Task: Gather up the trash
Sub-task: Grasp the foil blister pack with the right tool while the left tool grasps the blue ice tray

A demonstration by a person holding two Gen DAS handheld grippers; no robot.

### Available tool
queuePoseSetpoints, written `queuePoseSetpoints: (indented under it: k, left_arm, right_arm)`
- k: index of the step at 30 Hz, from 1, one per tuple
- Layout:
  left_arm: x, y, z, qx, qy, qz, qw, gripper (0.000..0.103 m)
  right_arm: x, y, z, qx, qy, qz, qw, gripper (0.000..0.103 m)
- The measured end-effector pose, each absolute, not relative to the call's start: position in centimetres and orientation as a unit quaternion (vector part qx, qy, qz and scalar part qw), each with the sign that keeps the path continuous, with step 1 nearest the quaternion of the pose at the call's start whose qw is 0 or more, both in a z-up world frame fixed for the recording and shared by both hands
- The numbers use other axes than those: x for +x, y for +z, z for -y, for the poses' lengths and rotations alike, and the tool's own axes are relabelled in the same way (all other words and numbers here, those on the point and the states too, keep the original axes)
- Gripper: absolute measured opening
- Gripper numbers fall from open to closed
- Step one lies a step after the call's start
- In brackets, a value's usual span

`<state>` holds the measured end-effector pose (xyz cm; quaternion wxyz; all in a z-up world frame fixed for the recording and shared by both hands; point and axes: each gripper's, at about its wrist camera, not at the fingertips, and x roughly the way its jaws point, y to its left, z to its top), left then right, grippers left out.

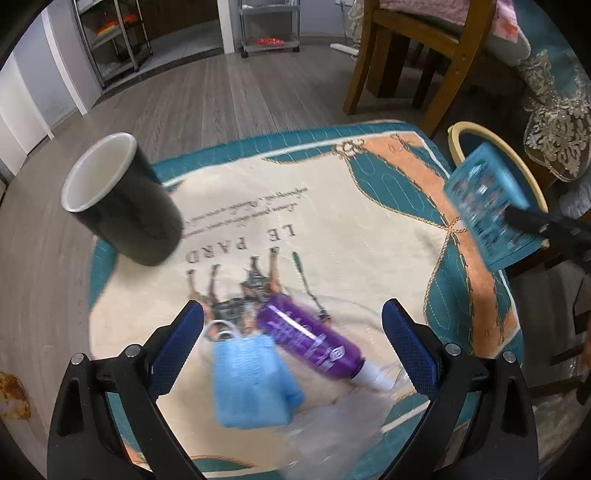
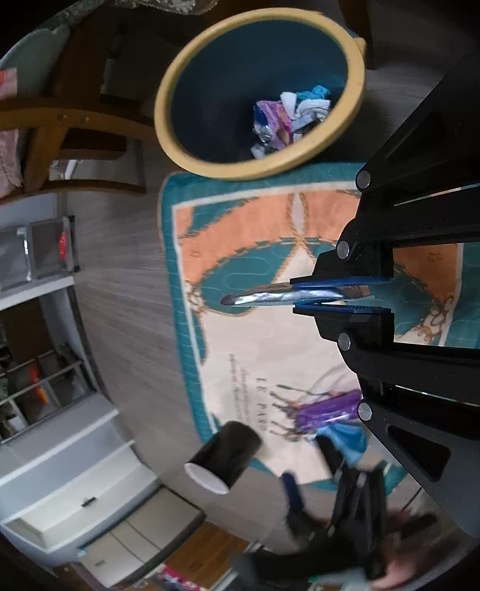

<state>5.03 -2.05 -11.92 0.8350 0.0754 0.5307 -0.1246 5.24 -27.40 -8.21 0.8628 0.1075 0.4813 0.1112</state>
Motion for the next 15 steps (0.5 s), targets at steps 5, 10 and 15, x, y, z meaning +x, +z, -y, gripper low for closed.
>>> queuePoseSetpoints:
  k: [5,10,15]
  left_arm:
    - [5.7,-14.5,4.4,0.098,-0.12,-0.552,0.819,0.095]
    - [6.3,-16.1,5.7,0.108,-0.119,-0.564,0.81,0.095]
    - [6.6,-16.8,6.3,0.118,-0.111,-0.565,0.809,0.094]
  right_arm:
    - [5.3,-7.6,28.5,0.107,0.106,-0.472,0.869,0.009]
    - [5.5,-7.4,29.4,0.111,0.107,-0.469,0.87,0.009]
    - [5.7,-7.3,29.8,0.113,0.11,-0.466,0.871,0.009]
